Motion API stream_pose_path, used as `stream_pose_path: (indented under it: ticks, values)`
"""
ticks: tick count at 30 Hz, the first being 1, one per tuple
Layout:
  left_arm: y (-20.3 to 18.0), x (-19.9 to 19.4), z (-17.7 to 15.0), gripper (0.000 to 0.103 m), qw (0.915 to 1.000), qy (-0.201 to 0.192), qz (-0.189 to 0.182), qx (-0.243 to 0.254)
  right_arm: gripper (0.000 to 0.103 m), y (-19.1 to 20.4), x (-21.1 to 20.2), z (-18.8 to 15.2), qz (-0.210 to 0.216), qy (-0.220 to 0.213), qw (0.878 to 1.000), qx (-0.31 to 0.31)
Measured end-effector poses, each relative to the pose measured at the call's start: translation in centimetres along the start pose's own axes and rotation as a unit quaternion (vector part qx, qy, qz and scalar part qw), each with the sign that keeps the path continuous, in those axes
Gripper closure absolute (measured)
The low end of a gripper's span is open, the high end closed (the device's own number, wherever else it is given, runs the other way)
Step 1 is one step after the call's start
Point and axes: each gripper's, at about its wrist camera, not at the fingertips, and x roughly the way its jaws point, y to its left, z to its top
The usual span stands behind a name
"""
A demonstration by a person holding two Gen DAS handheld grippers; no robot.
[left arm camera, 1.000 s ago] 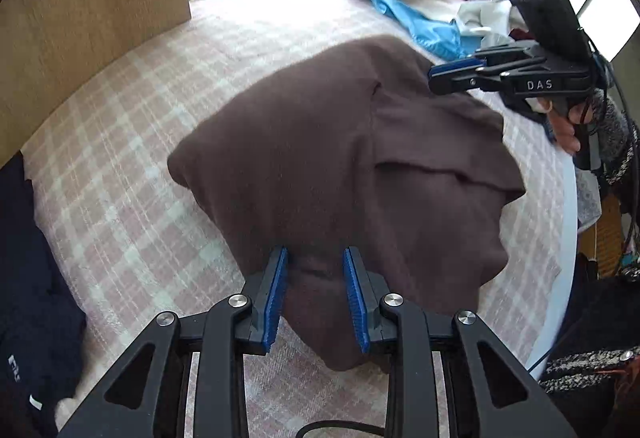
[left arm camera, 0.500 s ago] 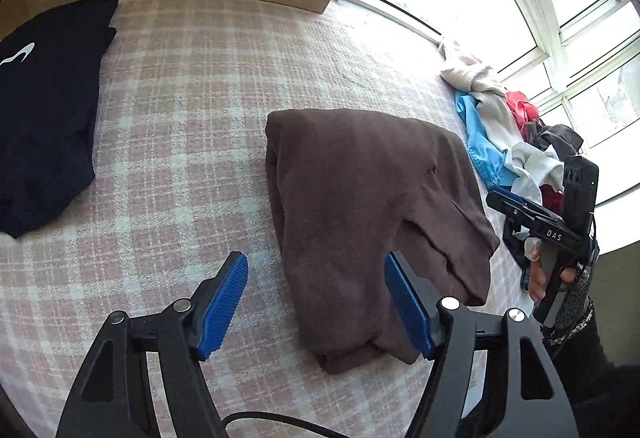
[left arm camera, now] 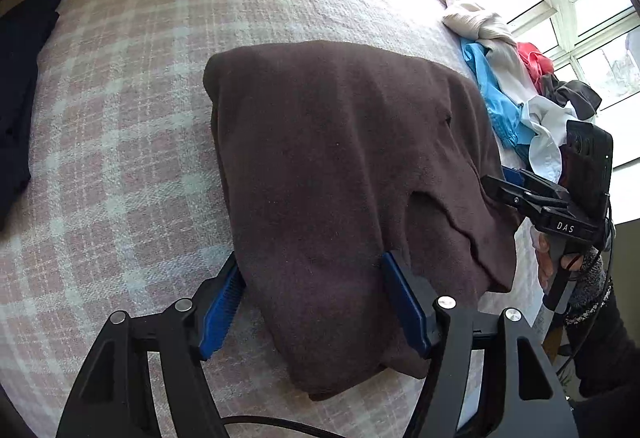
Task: Fold clothes
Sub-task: 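Grasp the folded brown bundle with both grippers and lift it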
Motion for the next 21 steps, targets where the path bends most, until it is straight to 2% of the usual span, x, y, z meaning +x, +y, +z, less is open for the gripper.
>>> stream_pose_path:
  ticks: [3, 6, 8, 11, 14, 18, 21]
  values:
    - [-0.4, 0.1, -0.2, 0.060, 0.9998, -0.009, 0.006, 0.018, 0.067, 0.2, 0.2, 0.1, 0.006, 0.004, 1.000, -0.001]
    - [-0.3, -0.1, -0.3, 0.071, 0.9996, -0.025, 0.001, 0.013, 0.078, 0.1, -0.3, 0.1, 0.020, -0.005, 1.000, 0.016]
    - [-0.3, -0.6, -0.5, 0.078, 0.9992, -0.039, -0.003, 0.008, 0.082, 0.6, -1.0, 0.3, 0.025, -0.020, 0.999, 0.017]
    - [-0.3, -1.6, -0.8, 0.082, 0.9981, -0.061, -0.012, 0.006, 0.083, 1.9, -2.9, 0.8, 0.050, -0.051, 0.997, 0.019]
    - [0.0, -3.5, -1.3, 0.083, 0.9961, -0.082, -0.031, -0.002, 0.083, 4.8, -4.2, 1.9, 0.051, -0.065, 0.997, -0.009]
    - [1.5, -7.9, -1.9, 0.083, 0.9919, -0.126, -0.013, 0.012, 0.083, 10.0, -4.6, 4.7, 0.058, -0.074, 0.994, -0.057]
    - [4.9, -12.3, -2.1, 0.083, 0.9873, -0.159, 0.002, 0.004, 0.083, 15.0, -3.4, 7.7, 0.076, -0.081, 0.989, -0.093]
